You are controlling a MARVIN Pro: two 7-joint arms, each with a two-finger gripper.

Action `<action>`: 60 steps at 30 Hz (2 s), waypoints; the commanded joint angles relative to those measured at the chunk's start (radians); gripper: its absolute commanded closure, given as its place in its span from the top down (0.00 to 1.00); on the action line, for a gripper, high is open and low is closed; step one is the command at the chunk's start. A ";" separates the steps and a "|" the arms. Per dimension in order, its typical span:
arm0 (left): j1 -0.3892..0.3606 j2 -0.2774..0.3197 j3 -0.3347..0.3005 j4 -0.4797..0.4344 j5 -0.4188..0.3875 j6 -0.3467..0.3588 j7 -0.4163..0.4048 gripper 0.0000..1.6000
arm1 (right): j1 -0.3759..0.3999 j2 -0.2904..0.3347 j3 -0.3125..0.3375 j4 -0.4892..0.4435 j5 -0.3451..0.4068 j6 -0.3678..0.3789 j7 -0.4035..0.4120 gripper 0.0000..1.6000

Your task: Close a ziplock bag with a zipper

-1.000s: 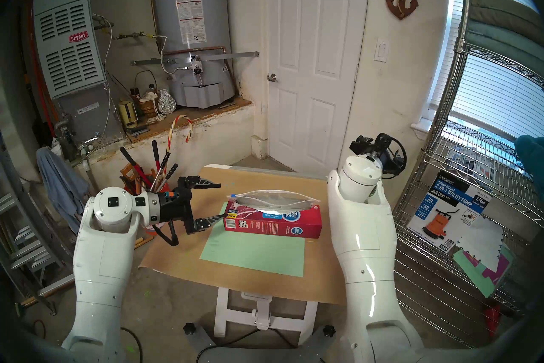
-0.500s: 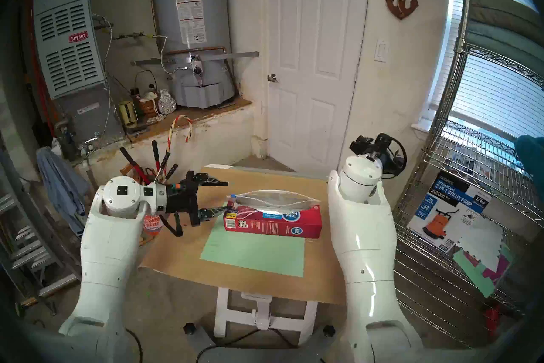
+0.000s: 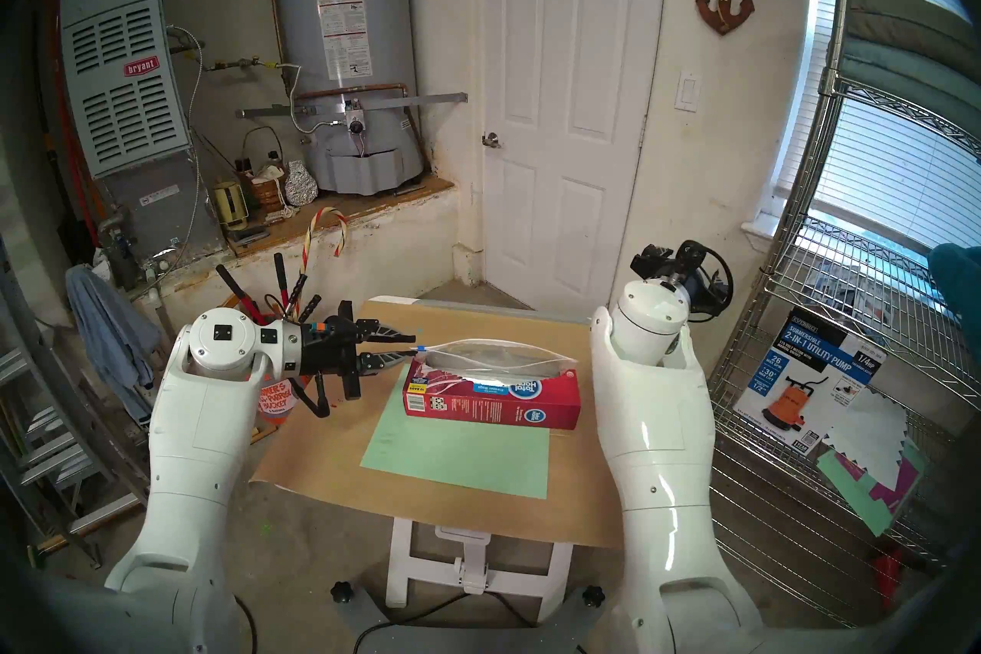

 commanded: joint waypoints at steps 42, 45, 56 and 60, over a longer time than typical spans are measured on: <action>-0.082 -0.024 -0.024 0.051 0.003 -0.013 -0.032 0.00 | 0.026 0.044 -0.166 -0.118 0.033 0.128 0.210 1.00; -0.082 -0.026 -0.024 0.053 0.004 -0.015 -0.030 0.00 | 0.024 0.029 -0.192 -0.130 0.029 0.144 0.243 1.00; -0.076 -0.035 -0.031 0.059 -0.004 -0.038 -0.022 0.00 | 0.051 0.113 -0.390 -0.155 0.047 0.314 0.454 1.00; -0.071 -0.034 -0.038 0.049 -0.012 -0.048 -0.028 0.00 | 0.104 0.168 -0.430 -0.144 0.092 0.420 0.550 1.00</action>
